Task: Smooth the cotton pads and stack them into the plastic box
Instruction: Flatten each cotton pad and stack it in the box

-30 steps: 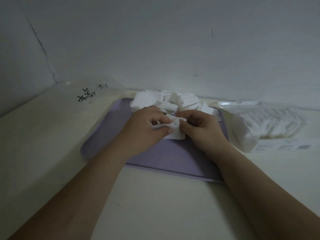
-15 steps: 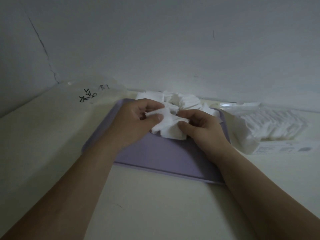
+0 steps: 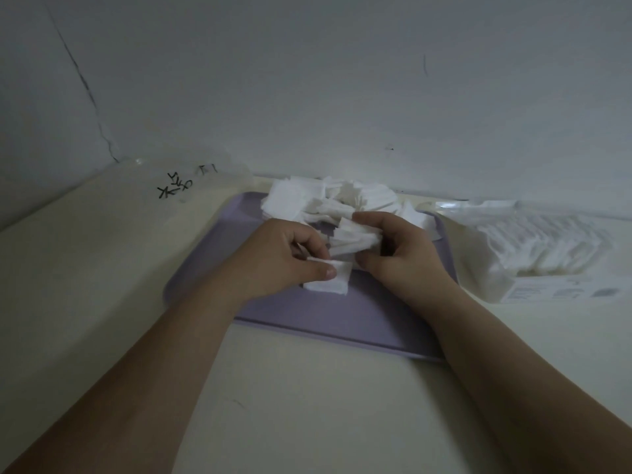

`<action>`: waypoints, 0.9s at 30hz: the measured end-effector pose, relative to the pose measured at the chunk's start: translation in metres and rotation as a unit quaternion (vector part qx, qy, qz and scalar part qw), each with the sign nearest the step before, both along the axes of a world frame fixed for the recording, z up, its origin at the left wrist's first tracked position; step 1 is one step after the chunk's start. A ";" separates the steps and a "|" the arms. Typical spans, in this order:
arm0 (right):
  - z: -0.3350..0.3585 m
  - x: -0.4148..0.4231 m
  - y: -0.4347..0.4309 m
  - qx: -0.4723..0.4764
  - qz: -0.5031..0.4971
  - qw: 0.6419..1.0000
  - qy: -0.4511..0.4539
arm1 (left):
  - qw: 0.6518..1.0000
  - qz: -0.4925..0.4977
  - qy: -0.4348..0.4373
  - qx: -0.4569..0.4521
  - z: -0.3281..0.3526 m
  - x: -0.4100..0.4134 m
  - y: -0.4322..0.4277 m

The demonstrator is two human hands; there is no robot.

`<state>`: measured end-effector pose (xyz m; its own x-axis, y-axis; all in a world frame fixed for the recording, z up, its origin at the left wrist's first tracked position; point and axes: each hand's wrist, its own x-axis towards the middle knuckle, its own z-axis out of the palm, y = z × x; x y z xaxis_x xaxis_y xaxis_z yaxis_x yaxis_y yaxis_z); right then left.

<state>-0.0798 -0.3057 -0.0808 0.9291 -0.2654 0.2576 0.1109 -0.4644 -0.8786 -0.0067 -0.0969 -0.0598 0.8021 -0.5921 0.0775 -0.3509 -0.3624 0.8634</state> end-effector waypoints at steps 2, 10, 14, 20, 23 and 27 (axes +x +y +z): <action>0.000 0.000 0.001 0.000 -0.001 1.000 0.003 | 1.000 -0.001 0.005 -0.009 0.000 -0.001 -0.001; 0.000 0.000 0.001 -0.015 0.025 1.000 0.011 | 0.999 0.022 -0.012 -0.040 -0.004 0.000 -0.005; 0.002 -0.001 0.002 -0.033 0.021 0.999 0.028 | 0.998 -0.002 -0.008 -0.060 -0.001 -0.005 -0.009; 0.004 -0.003 0.002 -0.027 0.030 0.999 0.031 | 0.996 -0.030 -0.021 -0.081 -0.001 -0.007 -0.009; 0.002 -0.001 0.003 -0.027 0.027 0.999 0.027 | 0.997 0.005 -0.028 -0.075 -0.005 -0.005 -0.010; -0.001 0.001 -0.001 -0.004 0.008 1.000 0.018 | 0.996 0.022 -0.021 -0.083 -0.002 -0.003 -0.007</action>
<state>-0.0785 -0.3069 -0.0821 0.9418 -0.2490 0.2261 0.0865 -0.4702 -0.8783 -0.0101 -0.1043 -0.0618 0.8205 -0.5331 0.2064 -0.3760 -0.2312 0.8973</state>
